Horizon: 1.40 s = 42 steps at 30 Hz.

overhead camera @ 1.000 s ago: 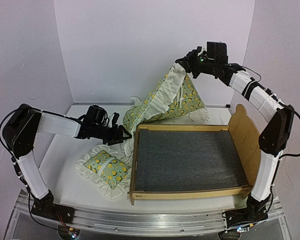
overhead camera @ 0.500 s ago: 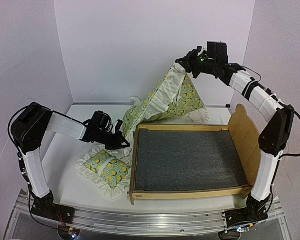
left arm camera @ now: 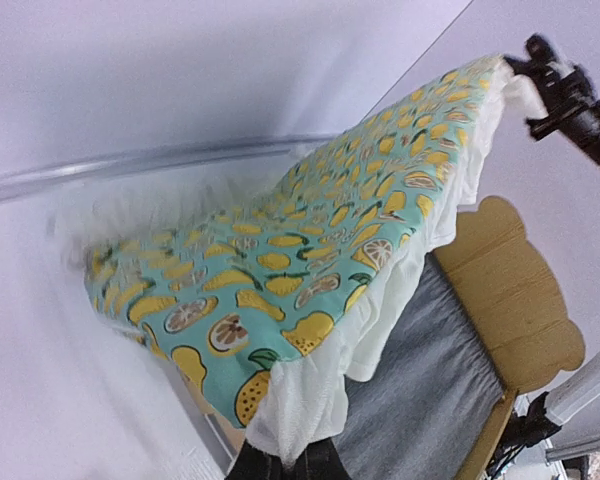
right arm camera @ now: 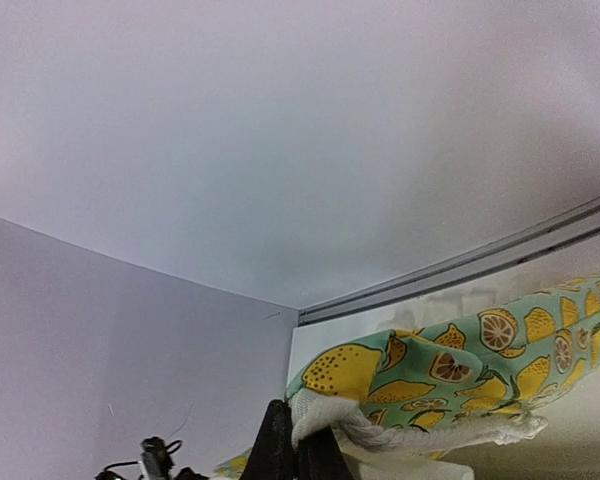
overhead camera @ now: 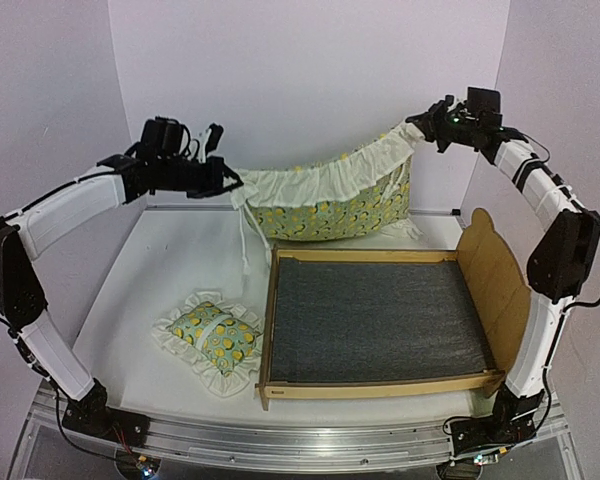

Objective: Set up the pet bed

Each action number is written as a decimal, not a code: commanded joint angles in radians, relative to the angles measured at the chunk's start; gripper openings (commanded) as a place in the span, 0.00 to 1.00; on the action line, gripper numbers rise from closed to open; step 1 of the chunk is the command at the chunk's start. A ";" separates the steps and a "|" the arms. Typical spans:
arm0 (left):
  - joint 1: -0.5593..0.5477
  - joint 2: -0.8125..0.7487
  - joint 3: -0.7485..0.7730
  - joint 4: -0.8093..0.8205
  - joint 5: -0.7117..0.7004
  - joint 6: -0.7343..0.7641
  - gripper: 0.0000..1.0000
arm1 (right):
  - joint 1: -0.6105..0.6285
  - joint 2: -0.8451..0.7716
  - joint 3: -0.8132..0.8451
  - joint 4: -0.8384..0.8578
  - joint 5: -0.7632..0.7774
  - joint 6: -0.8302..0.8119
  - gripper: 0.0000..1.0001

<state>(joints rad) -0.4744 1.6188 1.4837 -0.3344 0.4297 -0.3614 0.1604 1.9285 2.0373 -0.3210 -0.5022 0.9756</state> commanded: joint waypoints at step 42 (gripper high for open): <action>-0.165 -0.383 -0.490 -0.150 0.489 -0.301 0.00 | -0.128 -1.038 -0.792 -1.161 0.348 -0.488 0.00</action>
<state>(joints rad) -0.6231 1.3262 1.0424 -0.4961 0.9253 -0.5968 0.0410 0.9634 1.2686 -1.3651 -0.2558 0.4404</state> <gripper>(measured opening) 0.014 0.021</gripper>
